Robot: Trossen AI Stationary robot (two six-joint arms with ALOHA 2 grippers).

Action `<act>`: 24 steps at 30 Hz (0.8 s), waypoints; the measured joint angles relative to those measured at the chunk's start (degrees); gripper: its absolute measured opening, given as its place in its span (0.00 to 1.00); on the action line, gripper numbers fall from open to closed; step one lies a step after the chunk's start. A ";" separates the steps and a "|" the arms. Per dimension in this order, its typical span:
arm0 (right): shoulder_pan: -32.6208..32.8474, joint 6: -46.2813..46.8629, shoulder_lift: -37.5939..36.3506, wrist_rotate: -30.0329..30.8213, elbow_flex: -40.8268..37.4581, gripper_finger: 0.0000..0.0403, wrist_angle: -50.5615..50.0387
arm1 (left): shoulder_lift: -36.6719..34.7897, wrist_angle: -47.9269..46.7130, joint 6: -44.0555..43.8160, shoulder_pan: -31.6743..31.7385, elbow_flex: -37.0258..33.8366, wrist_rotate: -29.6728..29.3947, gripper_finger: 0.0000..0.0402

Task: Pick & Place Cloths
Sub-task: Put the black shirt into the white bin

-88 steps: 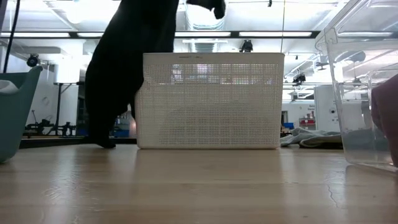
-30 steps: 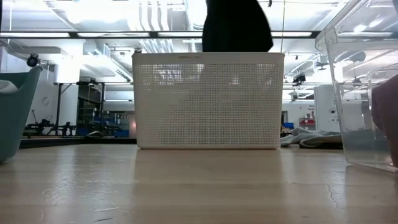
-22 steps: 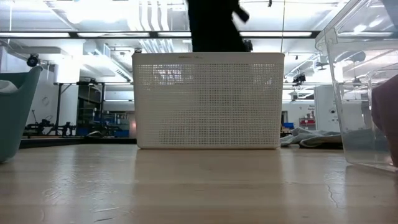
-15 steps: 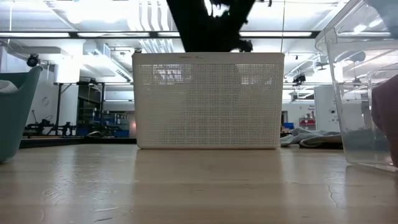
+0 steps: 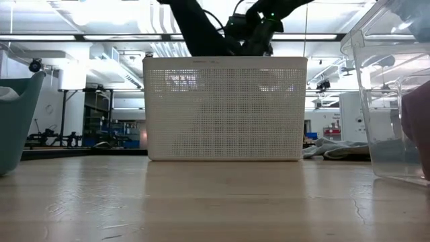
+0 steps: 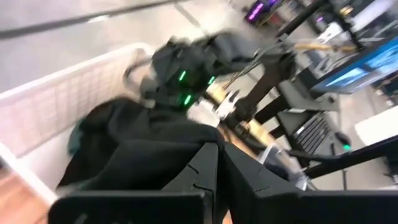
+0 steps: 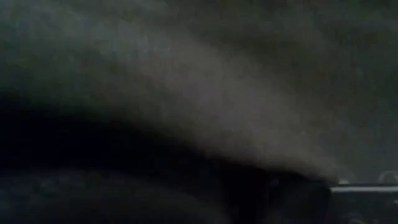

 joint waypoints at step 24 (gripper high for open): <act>-0.51 -3.16 -5.98 6.03 25.85 0.82 -4.79 | 10.98 7.34 8.31 -0.37 -0.02 -4.71 0.34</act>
